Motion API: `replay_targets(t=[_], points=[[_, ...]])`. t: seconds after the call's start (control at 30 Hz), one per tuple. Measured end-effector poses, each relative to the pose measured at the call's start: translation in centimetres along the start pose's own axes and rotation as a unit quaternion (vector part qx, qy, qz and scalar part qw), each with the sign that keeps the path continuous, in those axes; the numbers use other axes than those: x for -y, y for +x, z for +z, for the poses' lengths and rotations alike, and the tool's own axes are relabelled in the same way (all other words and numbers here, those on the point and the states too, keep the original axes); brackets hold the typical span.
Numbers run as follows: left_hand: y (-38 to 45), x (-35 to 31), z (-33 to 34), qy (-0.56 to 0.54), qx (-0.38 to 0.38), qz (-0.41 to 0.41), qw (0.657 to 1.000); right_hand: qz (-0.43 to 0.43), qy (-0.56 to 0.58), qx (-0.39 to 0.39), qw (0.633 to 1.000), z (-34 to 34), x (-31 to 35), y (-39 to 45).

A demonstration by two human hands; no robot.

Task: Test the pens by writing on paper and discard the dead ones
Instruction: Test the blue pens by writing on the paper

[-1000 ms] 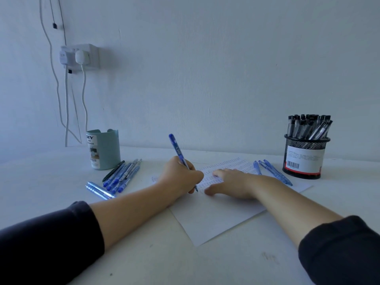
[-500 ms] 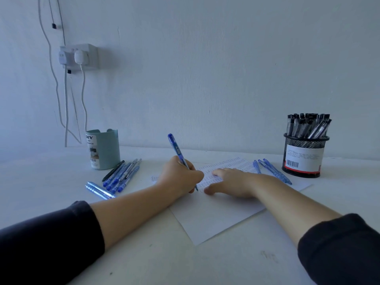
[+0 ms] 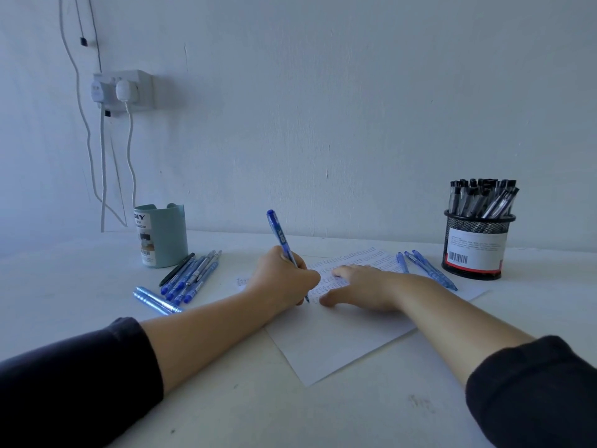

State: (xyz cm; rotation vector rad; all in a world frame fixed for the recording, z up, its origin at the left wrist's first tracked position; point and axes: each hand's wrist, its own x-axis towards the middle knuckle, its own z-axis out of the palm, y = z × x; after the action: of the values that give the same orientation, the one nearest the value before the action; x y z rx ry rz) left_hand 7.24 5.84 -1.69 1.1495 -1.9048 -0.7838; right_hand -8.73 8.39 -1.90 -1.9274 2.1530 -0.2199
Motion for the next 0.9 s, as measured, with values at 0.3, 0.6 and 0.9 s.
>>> replay_targets(t=[0.3,0.6,0.9], points=[[-0.13,-0.11,-0.03,0.006,0.001,0.000,1.000,0.000,0.000,0.001,1.000,0.02,-0.04,0.05],[-0.32,-0.23,0.01,0.025,0.004,0.006,1.000,0.001,-0.004,0.001,1.000,0.09,-0.22,0.45],[-0.57,-0.37,0.03,0.022,0.008,0.015,1.000,0.003,0.000,0.003,1.000,0.08,-0.15,0.44]])
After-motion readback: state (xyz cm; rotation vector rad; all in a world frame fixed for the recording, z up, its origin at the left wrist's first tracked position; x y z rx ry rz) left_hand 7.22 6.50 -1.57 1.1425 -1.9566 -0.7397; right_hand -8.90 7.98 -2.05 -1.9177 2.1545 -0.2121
